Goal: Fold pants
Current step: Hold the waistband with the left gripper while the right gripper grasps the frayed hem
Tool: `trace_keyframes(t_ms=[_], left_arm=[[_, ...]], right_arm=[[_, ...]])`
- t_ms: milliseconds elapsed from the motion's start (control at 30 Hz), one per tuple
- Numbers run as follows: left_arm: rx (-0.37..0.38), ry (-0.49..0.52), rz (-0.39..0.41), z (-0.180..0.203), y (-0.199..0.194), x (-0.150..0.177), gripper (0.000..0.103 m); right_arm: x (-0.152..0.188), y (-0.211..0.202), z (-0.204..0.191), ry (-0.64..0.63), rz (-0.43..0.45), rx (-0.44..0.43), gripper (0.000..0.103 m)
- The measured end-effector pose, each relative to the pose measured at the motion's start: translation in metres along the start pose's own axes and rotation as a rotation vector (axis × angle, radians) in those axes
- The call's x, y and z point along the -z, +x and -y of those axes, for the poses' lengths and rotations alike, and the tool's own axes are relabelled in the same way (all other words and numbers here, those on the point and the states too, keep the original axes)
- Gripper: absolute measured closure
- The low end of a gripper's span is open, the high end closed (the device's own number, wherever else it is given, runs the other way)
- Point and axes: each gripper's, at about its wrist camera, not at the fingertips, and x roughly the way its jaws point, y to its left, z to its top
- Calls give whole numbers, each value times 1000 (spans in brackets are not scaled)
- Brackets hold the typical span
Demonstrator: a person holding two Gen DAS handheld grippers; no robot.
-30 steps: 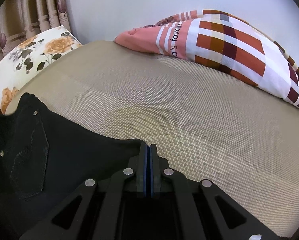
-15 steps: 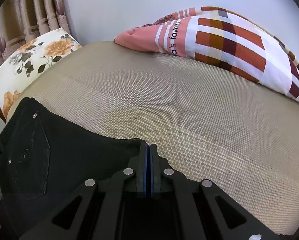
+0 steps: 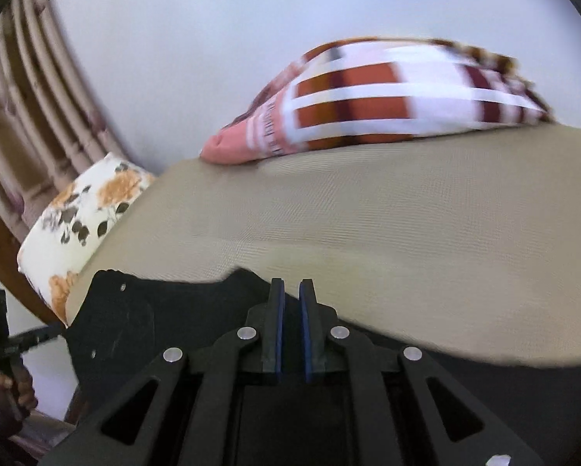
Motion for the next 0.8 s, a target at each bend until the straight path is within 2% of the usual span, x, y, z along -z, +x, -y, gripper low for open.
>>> trace_keyframes(t_ms=[133,200,333,400,500,567,700,800], left_arm=[[26,75,33,27,-4,-9,27],[55,109,28,43,5,-12,25],[82,160,-51,69,44,-7,25],[90,153,-82,75,59,-5,25],[91,122,-107,79,77,0,25],[76,126,-99,82,82,2,25],[50,158,-88,89,85,6,24],[44,168,-87,92,87,6,24]], right_arm=[[43,-87,61,150,64,117,93],[74,-136,102,244,96,238,93],[125,-213,170,424,139,436,92],[144,-242,198,483,140,522,92],[166,-274,227,601,180,501,91],[176,-284,237,652,210,443,89],[184,-283,250,721,259,336,82],[190,-274,261,790,279,272,80]])
